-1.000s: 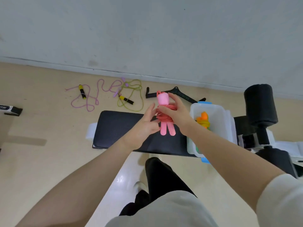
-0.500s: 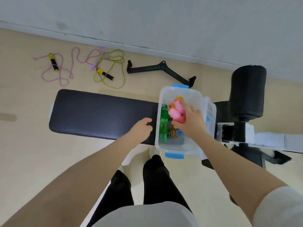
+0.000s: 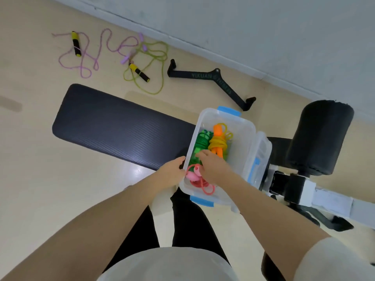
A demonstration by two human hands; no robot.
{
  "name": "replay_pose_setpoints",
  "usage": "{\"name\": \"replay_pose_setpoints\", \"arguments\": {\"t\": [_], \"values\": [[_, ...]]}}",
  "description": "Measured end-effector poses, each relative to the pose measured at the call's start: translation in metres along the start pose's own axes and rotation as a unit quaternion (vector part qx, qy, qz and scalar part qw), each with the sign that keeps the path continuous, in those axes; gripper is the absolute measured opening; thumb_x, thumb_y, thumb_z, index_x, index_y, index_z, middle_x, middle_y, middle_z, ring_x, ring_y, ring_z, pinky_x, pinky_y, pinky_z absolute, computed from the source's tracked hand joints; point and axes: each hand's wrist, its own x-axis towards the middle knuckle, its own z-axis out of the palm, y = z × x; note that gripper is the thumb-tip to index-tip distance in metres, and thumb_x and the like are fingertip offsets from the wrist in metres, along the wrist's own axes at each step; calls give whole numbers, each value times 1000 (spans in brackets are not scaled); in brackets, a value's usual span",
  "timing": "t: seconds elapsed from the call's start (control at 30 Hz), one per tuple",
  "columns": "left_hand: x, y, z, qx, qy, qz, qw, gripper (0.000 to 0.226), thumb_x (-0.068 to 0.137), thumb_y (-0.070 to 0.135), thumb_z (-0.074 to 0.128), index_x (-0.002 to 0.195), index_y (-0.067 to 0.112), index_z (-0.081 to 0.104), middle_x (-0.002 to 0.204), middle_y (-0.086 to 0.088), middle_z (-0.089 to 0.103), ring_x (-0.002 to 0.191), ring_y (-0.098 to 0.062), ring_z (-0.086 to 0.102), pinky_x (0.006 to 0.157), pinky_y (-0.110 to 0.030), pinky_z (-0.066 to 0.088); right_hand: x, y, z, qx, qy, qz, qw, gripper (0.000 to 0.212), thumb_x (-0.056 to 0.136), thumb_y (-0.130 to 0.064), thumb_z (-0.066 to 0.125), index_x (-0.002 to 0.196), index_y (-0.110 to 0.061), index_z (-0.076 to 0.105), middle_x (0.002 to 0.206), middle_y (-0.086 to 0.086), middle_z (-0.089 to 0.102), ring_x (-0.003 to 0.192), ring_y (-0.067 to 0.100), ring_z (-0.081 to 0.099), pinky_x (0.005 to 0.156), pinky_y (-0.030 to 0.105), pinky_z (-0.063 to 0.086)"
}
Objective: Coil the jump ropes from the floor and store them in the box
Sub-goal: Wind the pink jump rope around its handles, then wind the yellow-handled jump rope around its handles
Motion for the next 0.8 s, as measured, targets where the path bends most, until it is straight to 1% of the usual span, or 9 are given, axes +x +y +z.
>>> {"name": "replay_pose_setpoints", "arguments": {"t": [0.1, 0.17, 0.23, 0.33, 0.43, 0.5, 0.6, 0.73, 0.8], "values": [[-25, 6, -29, 61, 51, 11, 997, 48, 97, 14, 42, 144, 17, 34, 144, -4, 42, 127, -22, 45, 107, -30, 37, 0, -30, -44, 54, 53, -17, 997, 36, 95, -12, 41, 130, -12, 48, 136, 6, 46, 118, 22, 50, 100, 28, 38], [-42, -1, -56, 58, 84, 27, 994, 42, 99, 13, 40, 141, 14, 39, 141, -7, 45, 121, -22, 49, 101, -29, 42, 1, -58, -68, 73, 73, -27, 994, 32, 95, -10, 40, 126, -9, 51, 130, 8, 51, 113, 22, 53, 95, 23, 35], [-65, -13, -90, 33, 114, 44, 992, 38, 99, 13, 40, 136, 14, 45, 137, -6, 49, 117, -23, 52, 97, -28, 44, 6, -93, -86, 86, 72, -40, 993, 32, 96, -9, 39, 124, -8, 53, 124, 11, 56, 113, 25, 53, 96, 25, 36], [-109, -42, -147, -15, 155, 57, 986, 35, 98, 14, 42, 132, 15, 49, 127, -2, 54, 115, -22, 54, 92, -25, 43, 21, -155, -99, 86, 52, -57, 993, 32, 97, -11, 38, 124, -10, 55, 129, 6, 55, 120, 23, 50, 102, 27, 35], [-151, -88, -209, -78, 209, 67, 972, 30, 96, 19, 47, 125, 16, 55, 115, -3, 59, 100, -19, 60, 84, -24, 44, 41, -229, -102, 79, 53, -79, 992, 31, 97, -9, 39, 122, -7, 56, 131, 7, 54, 123, 23, 48, 107, 27, 34], [-179, -125, -253, -105, 237, 84, 962, 27, 94, 20, 51, 120, 16, 58, 110, -3, 60, 91, -16, 60, 80, -23, 44, 52, -285, -98, 66, 64, -92, 992, 30, 96, -9, 39, 121, -7, 56, 128, 6, 55, 120, 23, 50, 106, 29, 37], [-216, -175, -320, -118, 271, 100, 950, 22, 93, 16, 51, 115, 16, 58, 106, -6, 62, 85, -17, 59, 69, -19, 45, 68, -370, -87, 39, 92, -111, 989, 30, 96, -11, 38, 120, -10, 56, 125, 4, 57, 117, 22, 52, 101, 31, 40], [-247, -227, -397, -124, 314, 119, 934, 20, 94, 13, 45, 111, 16, 57, 105, -3, 62, 82, -16, 59, 72, -21, 43, 101, -463, -67, -16, 128, -134, 983, 30, 96, -16, 38, 119, -13, 57, 120, 5, 60, 110, 25, 55, 96, 37, 44], [-258, -245, -427, -134, 326, 111, 929, 22, 95, 12, 44, 112, 15, 57, 105, -2, 61, 84, -18, 59, 73, -21, 43, 113, -497, -61, -26, 123, -135, 983, 29, 96, -16, 39, 118, -14, 58, 119, 5, 60, 109, 24, 55, 96, 38, 42]]}}
